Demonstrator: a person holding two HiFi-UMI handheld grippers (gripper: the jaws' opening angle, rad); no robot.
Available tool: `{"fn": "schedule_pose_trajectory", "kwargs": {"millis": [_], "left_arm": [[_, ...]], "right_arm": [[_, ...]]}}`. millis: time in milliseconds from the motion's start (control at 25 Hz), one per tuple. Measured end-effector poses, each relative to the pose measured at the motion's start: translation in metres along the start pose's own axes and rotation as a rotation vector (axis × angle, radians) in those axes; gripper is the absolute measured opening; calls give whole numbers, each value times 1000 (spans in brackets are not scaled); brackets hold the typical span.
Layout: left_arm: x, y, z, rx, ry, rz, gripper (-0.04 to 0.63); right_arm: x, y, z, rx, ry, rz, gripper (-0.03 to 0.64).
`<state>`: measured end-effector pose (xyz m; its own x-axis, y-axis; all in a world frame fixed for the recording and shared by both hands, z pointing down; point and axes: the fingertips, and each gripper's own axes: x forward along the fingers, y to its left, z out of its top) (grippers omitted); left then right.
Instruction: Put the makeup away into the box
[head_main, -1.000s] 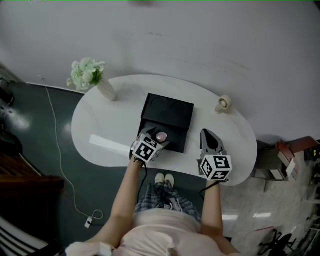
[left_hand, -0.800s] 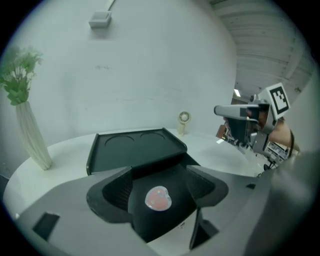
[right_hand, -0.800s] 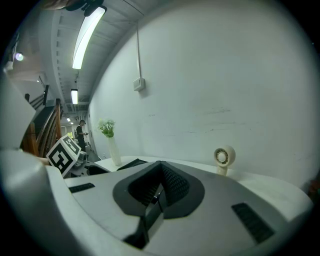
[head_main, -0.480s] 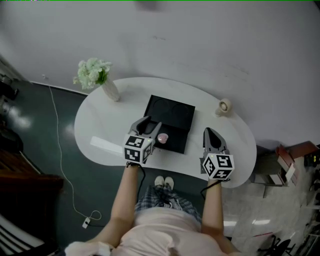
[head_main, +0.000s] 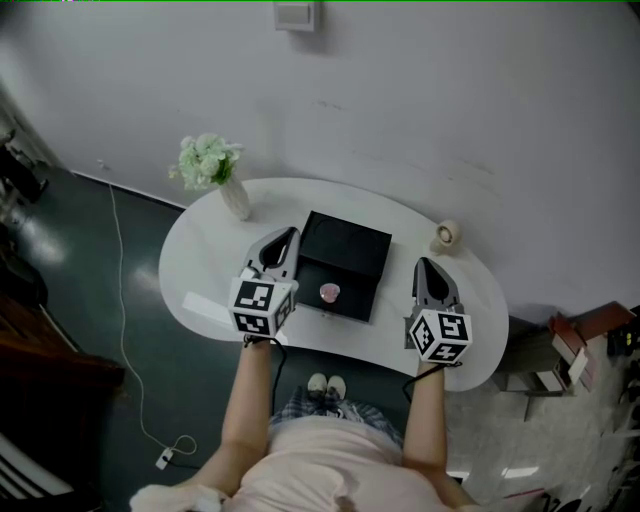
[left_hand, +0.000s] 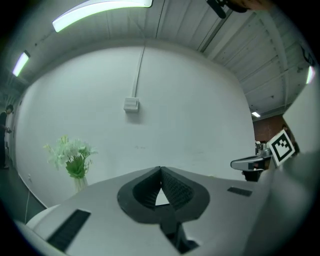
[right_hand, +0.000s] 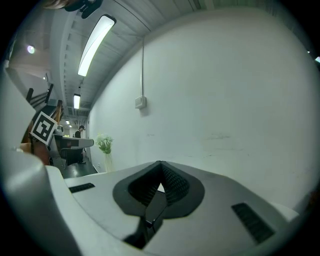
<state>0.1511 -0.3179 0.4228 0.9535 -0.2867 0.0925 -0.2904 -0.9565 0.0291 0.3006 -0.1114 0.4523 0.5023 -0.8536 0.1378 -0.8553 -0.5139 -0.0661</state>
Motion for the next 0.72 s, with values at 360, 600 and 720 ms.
{"fn": "schedule_pose_trajectory", "kwargs": {"millis": [360, 600, 720], "left_arm": [[-17, -5, 31, 31, -64, -9, 25], [-22, -8, 38, 32, -78, -8, 25], [-24, -9, 38, 35, -74, -7, 25]], "right_arm": [[-8, -4, 26, -8, -59, -24, 15], [-13, -3, 31, -18, -70, -20, 15], [-15, -4, 30, -19, -66, -22, 15]]}}
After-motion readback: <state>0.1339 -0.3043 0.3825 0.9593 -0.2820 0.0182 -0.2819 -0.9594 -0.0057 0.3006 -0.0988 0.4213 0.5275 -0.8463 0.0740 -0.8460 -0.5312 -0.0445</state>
